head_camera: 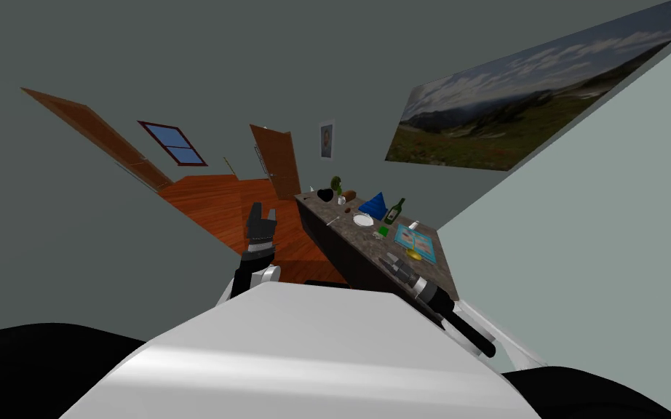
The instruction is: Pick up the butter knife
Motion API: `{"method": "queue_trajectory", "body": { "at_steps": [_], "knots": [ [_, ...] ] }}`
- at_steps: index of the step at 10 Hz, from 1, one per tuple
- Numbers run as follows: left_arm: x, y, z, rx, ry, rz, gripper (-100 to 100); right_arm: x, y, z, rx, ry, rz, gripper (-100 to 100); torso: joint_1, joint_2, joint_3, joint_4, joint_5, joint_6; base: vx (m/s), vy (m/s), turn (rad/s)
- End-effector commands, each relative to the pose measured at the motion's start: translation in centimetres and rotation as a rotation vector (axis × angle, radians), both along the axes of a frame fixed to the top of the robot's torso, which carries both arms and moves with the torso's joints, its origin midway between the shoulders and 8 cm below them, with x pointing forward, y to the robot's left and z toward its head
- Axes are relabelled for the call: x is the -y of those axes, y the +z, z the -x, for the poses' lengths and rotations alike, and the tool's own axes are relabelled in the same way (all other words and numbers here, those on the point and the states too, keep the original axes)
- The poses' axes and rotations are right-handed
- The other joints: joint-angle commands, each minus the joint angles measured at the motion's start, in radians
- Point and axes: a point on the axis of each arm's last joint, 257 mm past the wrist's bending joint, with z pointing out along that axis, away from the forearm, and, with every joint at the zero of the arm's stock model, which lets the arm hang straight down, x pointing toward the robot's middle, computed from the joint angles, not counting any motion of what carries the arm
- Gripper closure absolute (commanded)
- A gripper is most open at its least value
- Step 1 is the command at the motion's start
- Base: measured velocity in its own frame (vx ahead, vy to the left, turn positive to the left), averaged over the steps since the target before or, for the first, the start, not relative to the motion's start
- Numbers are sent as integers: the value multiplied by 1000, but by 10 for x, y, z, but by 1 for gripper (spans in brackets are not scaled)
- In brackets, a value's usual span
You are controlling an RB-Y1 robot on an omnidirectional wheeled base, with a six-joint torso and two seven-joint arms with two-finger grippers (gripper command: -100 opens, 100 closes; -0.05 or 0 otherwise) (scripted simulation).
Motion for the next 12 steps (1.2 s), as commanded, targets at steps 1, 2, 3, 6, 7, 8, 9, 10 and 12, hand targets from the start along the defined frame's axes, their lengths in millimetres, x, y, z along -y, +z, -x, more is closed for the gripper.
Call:
{"method": "queue_trajectory", "body": {
  "at_steps": [1,2,3,6,7,8,9,10,12],
  "knots": [
    [0,0,0,0,0,0,0,10,-9,5,-23,19,56,-100,0,0,0,0,0,0,16,-11,42],
    [0,0,0,0,0,0,0,24,-23,12,-55,30,119,-100,0,0,0,0,0,0,9,-11,73],
    [0,0,0,0,0,0,0,25,-22,12,-57,37,129,-100,0,0,0,0,0,0,7,-11,32],
    [0,0,0,0,0,0,0,57,-43,26,-122,74,268,-100,0,1,0,0,0,0,9,-15,61],
    [0,0,0,0,0,0,0,73,-52,33,-152,89,330,-100,0,1,0,0,0,0,6,-14,61],
    [0,0,0,0,0,0,0,88,-60,40,-181,104,388,-100,0,1,0,0,0,0,6,-19,86],
    [0,0,0,0,0,0,0,90,-59,40,-183,111,398,-100,0,1,0,0,0,0,4,-16,25],
    [0,0,0,0,0,0,0,106,-64,47,-212,130,459,-100,0,1,1,0,0,0,3,-12,46],
    [0,0,0,0,0,0,0,122,-69,54,-241,148,516,-100,0,1,1,0,0,0,1,-19,55]
  ]
}}
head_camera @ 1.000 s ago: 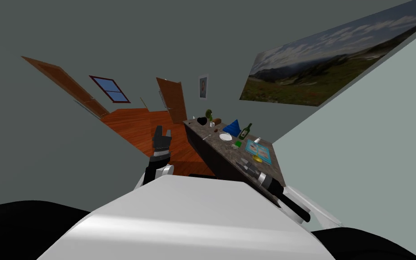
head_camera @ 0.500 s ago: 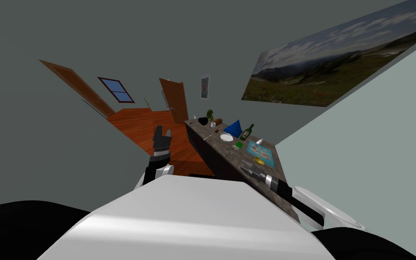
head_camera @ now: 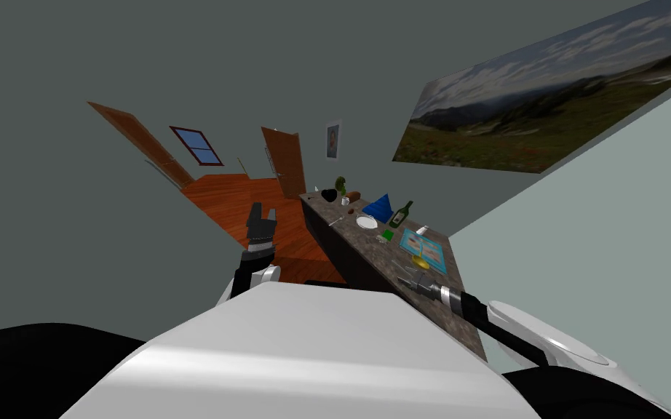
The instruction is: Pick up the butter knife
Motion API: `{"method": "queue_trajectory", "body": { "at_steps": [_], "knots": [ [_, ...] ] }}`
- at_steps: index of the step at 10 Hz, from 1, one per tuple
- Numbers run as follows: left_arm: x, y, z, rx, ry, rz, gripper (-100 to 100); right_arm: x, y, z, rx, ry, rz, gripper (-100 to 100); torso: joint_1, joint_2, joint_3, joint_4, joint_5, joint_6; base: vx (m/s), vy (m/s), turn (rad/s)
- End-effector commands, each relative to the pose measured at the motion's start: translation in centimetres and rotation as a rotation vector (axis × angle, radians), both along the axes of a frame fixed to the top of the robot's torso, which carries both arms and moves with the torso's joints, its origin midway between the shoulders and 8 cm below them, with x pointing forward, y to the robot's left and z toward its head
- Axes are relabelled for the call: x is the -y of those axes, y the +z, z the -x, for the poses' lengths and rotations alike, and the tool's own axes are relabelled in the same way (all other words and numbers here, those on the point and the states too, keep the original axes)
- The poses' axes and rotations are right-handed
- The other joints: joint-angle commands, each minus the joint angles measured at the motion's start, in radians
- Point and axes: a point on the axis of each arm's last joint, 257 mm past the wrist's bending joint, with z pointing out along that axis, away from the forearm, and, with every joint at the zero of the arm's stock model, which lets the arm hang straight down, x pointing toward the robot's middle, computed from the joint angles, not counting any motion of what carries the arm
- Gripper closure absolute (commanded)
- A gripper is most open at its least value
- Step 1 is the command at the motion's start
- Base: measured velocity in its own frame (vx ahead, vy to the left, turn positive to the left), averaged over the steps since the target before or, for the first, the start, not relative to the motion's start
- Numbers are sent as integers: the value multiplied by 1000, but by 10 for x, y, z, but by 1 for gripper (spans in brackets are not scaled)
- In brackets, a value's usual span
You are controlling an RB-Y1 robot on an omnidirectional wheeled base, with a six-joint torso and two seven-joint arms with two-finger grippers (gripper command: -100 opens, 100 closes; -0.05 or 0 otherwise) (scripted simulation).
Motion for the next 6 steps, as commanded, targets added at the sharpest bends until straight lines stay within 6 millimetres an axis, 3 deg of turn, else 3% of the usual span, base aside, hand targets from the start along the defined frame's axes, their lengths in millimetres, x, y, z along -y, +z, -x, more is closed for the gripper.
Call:
{"method": "queue_trajectory", "body": {
  "at_steps": [1,6],
  "knots": [
    [0,0,0,0,0,0,0,19,-5,8,-34,22,65,-100,0,0,0,0,0,0,1,-13,42],
    [0,0,0,0,0,0,0,81,-13,38,-153,95,269,-100,0,0,0,0,0,0,-4,-16,54]
  ]
}}
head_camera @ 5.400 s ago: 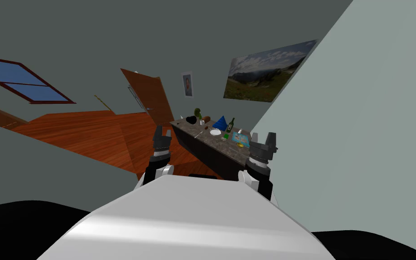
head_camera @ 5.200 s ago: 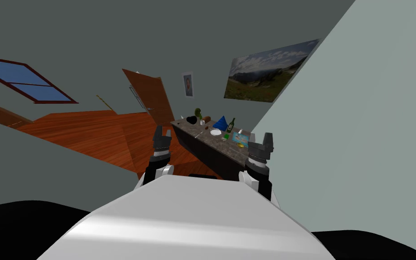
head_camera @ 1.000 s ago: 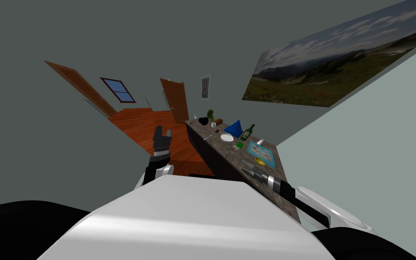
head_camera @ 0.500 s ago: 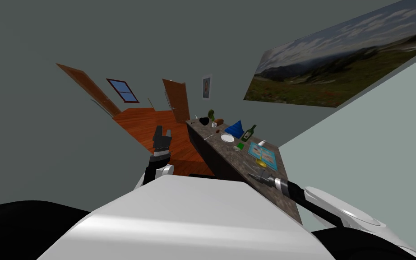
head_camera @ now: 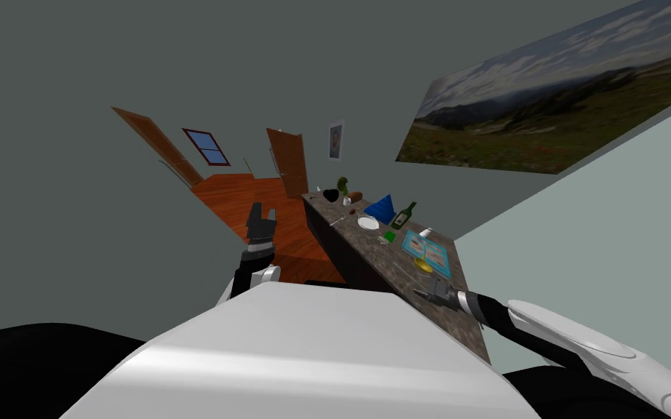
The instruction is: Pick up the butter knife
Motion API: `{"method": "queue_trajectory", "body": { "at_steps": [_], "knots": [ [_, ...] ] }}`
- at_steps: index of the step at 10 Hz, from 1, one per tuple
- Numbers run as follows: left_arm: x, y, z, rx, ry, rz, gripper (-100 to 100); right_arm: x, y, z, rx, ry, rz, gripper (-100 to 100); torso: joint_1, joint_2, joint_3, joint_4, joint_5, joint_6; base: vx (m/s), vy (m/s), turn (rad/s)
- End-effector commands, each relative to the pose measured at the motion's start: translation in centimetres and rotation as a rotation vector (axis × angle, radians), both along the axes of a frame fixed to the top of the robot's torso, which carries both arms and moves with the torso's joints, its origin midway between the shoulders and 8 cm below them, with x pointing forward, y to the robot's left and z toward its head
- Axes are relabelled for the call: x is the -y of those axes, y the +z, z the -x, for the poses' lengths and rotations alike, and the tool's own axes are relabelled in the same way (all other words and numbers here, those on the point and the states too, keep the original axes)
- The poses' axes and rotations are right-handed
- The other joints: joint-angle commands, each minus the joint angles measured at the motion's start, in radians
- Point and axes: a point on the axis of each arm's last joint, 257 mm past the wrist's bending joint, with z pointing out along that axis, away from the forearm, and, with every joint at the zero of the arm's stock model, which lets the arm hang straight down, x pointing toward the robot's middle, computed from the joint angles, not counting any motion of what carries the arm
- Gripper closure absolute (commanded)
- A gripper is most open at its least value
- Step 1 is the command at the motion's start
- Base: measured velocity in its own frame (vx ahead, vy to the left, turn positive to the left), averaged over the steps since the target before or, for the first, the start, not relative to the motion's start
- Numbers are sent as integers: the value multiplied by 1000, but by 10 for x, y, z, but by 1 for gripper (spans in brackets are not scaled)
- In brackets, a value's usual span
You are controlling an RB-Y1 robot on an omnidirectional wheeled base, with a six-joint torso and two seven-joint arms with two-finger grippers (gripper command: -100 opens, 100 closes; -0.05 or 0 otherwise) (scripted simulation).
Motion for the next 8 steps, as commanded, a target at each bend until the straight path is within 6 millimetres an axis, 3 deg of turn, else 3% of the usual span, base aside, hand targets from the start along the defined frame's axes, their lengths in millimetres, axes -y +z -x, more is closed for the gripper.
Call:
{"method": "queue_trajectory", "body": {
  "at_steps": [1,3,4,5,6,8],
  "knots": [
    [0,0,0,0,0,0,0,17,0,8,-31,17,49,-100,0,0,0,0,0,0,-5,-9,39],
    [0,0,0,0,0,0,0,33,0,17,-65,35,97,-100,0,0,0,0,0,0,-3,-9,28],
    [0,0,0,0,0,0,0,26,-2,15,-53,29,80,-100,0,0,0,0,0,0,0,-6,7],
    [0,0,0,0,0,0,0,27,-2,15,-55,30,84,0,0,0,0,0,0,0,0,0,0],
    [0,0,0,0,0,0,0,27,-12,23,-55,12,83,-100,1,0,0,0,0,0,18,1,128],
    [0,0,0,0,0,0,0,28,-16,25,-57,8,80,-100,1,-2,-1,0,0,0,22,-3,92]
  ]
}}
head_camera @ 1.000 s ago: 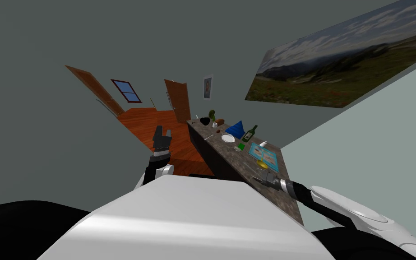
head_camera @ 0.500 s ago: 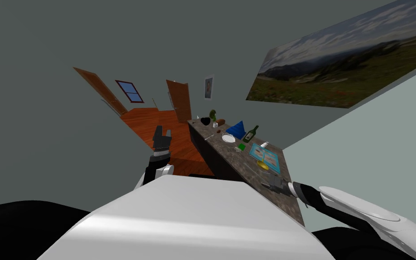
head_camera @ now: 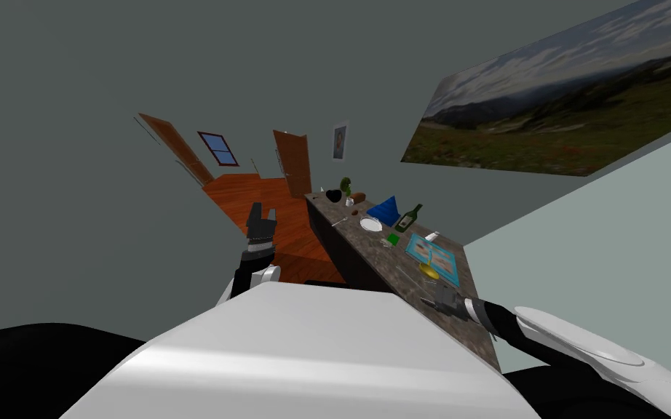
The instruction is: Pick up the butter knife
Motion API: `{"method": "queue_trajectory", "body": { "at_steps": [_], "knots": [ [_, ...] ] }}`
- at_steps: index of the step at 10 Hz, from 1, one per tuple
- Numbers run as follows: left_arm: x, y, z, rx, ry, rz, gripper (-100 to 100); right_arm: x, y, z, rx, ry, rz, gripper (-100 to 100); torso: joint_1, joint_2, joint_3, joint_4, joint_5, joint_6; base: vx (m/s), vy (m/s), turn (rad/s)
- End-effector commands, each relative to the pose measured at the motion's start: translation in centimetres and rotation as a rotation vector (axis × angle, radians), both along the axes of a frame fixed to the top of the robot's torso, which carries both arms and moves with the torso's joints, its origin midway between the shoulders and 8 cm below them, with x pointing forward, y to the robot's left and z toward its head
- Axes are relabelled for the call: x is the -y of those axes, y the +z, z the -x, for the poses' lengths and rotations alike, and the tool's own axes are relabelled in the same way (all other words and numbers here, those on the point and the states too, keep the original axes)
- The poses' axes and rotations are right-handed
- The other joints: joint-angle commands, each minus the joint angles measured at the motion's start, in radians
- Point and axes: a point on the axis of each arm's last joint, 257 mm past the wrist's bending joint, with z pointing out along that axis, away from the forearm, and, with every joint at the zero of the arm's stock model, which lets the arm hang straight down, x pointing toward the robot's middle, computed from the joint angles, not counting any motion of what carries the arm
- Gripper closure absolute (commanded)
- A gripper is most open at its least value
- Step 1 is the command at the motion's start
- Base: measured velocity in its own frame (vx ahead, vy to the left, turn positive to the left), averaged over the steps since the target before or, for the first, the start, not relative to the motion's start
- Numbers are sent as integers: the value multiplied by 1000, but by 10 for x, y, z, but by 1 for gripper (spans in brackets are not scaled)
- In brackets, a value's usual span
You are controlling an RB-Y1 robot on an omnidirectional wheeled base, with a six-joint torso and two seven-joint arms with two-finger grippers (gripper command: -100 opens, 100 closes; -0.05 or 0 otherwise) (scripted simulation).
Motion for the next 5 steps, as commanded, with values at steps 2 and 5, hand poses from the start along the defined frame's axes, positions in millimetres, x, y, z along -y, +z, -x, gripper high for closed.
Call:
{"method": "queue_trajectory", "body": {
  "at_steps": [2,5],
  "knots": [
    [0,0,0,0,0,0,0,0,0,0,0,0,0,100,0,1,0,0,0,0,0,0,0],
    [0,0,0,0,0,0,0,0,0,0,0,-4,-3,100,-1,2,1,0,-1,-1,0,0,0]
  ]
}}
